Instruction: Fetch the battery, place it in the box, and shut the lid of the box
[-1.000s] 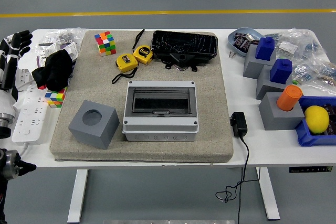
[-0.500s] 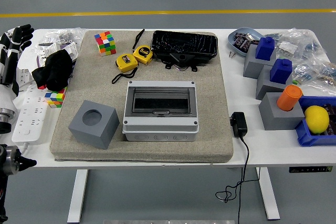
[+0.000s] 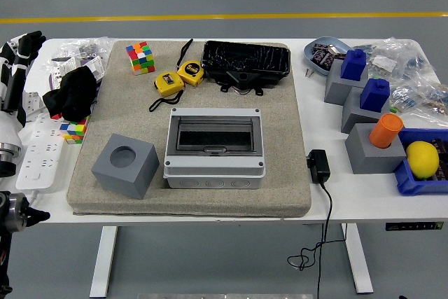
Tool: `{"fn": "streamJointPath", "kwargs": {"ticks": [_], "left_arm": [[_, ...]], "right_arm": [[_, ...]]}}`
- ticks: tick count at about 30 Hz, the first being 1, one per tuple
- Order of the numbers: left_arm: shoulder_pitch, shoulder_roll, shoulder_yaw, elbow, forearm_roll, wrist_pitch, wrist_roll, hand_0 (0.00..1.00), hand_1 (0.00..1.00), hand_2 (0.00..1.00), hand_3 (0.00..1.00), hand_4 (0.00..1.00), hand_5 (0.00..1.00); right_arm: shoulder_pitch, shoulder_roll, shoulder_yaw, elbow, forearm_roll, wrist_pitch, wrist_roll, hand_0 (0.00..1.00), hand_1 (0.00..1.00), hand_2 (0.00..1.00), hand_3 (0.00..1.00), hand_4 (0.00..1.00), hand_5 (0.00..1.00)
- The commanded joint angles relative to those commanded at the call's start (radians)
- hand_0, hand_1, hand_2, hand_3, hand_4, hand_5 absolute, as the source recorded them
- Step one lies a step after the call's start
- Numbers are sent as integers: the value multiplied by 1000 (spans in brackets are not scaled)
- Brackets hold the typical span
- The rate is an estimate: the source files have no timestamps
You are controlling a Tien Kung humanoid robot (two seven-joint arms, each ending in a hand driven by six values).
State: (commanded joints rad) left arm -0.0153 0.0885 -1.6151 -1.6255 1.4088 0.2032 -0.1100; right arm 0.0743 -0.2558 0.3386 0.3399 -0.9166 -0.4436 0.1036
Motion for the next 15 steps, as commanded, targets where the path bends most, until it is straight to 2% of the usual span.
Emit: {"fn": "streamJointPath", "kwargs": {"ticks": [4,15], "left_arm": [[0,6,0,-11,2,2,1,874,864,795,750,998,935],[-13,3,-15,-26,9,6,0,885,873,801,751,998,941]], "right_arm": [[-2,-3,6,-1,-5,-2,0,819,806,786,810,998,998],[12,10,47,0,-20,-2,-1,819,807,786,810,998,998]]}}
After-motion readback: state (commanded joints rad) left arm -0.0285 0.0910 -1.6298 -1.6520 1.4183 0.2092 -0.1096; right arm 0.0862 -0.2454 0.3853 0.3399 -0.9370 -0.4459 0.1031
